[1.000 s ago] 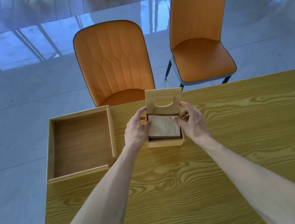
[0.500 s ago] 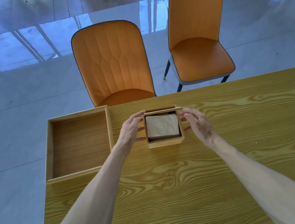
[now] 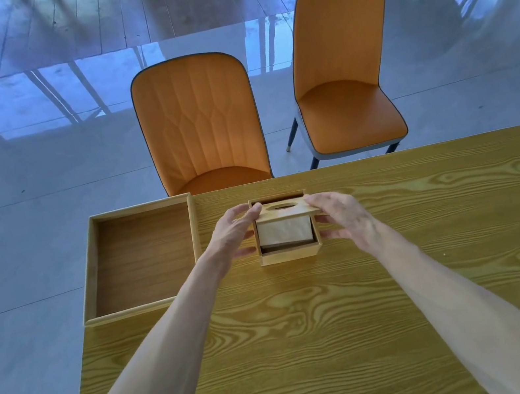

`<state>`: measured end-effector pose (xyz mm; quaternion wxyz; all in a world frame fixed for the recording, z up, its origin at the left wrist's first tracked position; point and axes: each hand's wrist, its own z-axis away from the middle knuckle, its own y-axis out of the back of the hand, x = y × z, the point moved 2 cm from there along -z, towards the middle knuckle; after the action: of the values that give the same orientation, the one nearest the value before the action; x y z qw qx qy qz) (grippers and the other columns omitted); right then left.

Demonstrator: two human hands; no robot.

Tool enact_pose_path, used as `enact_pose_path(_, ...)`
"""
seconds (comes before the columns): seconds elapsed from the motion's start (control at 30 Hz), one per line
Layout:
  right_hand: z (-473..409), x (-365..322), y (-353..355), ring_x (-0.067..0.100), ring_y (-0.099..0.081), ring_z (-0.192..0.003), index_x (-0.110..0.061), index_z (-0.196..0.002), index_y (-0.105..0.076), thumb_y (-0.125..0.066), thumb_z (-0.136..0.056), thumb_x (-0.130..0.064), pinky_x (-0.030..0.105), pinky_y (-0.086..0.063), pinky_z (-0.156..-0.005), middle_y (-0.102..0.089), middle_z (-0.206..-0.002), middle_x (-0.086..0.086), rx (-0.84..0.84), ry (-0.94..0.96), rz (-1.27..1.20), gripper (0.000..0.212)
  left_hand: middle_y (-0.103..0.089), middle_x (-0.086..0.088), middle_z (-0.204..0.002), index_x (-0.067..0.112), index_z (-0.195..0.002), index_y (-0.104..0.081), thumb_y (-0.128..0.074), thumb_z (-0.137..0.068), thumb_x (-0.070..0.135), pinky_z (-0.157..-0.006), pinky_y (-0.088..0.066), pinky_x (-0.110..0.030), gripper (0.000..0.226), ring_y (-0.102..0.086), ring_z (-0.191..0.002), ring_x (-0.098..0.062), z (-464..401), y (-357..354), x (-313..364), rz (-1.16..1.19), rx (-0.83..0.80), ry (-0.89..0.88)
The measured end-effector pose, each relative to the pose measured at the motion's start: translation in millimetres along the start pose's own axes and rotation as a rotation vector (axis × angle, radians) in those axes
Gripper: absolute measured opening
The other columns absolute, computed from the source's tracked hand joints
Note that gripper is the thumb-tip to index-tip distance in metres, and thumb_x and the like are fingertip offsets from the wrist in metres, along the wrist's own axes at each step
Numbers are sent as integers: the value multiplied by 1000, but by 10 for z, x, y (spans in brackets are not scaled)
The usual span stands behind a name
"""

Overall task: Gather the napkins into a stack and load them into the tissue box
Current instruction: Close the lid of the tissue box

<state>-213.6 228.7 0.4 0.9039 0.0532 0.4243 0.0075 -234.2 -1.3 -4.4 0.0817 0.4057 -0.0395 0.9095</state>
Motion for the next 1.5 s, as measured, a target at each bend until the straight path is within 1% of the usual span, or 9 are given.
enact_pose_path(0.2,81,123,-5,18,-67,-106,-20,-119,-64,-74,-84,-39,36,-59,-78,-70,-116,5,6,33,-6,41,-60,-3,-134,27,-137,-52,-70,-84,48,-92,-56,-43,59,-61,-116,-23,123,6,-159,37,26,-25)
enact_pose_path(0.33,143,145,-28,19,-68,-104,-15,-122,-62,-75,-85,-33,41,-59,-86,-70,-115,6,18,53,-11,43,-64,-5,-129,23,-135,-54,-71,-86,39,-94,-55,-44,54,-63,-114,-22,173,0,-208,49,35,-53)
enact_pose_path(0.53,186,212,-54,19,-68,-103,-15,-119,-63,-75,-86,-28,39,-59,-84,-71,-113,5,73,75,-5,38,-68,-1,-121,21,-131,-57,-69,-90,30,-82,-57,-31,44,-67,-104,-12,221,-36,-233,-3,49,-148)
enact_pose_path(0.83,144,369,-64,16,-71,-97,-19,-120,-61,-78,-83,-32,36,-62,-78,-72,-112,2,145,150,69,43,-68,-1,-116,21,-130,-57,-72,-87,30,-86,-57,-37,46,-67,-100,-14,197,-54,-339,-97,122,-194)
enact_pose_path(1.23,54,443,-71,15,-71,-92,-22,-123,-61,-80,-78,-43,43,-62,-78,-71,-106,-2,215,236,269,53,-64,9,-105,24,-132,-56,-74,-86,31,-91,-57,-43,51,-66,-100,-16,124,-43,-397,-259,177,-246)
enact_pose_path(1.3,64,426,-67,14,-70,-92,-22,-124,-60,-79,-79,-43,41,-62,-78,-71,-109,-1,213,241,288,54,-64,8,-106,23,-133,-55,-73,-86,31,-91,-56,-42,51,-66,-101,-17,118,-37,-404,-262,169,-248)
enact_pose_path(1.37,82,396,-75,12,-68,-93,-21,-125,-60,-79,-80,-43,29,-59,-74,-69,-111,-4,238,268,351,53,-64,6,-108,22,-134,-54,-72,-87,31,-91,-57,-41,52,-66,-100,-17,117,-41,-400,-257,168,-245)
enact_pose_path(1.43,106,326,-106,10,-64,-89,-21,-121,-62,-78,-81,-39,16,-49,-67,-67,-105,-5,323,360,490,47,-64,3,-112,24,-135,-53,-72,-86,35,-90,-57,-40,53,-66,-98,-16,115,-55,-398,-251,176,-234)
enact_pose_path(1.5,130,214,-182,9,-61,-79,-23,-113,-68,-77,-83,-34,15,-43,-60,-68,-97,-3,421,499,695,33,-62,2,-117,26,-136,-52,-73,-84,40,-88,-57,-39,58,-65,-99,-17,111,-79,-402,-258,182,-227)
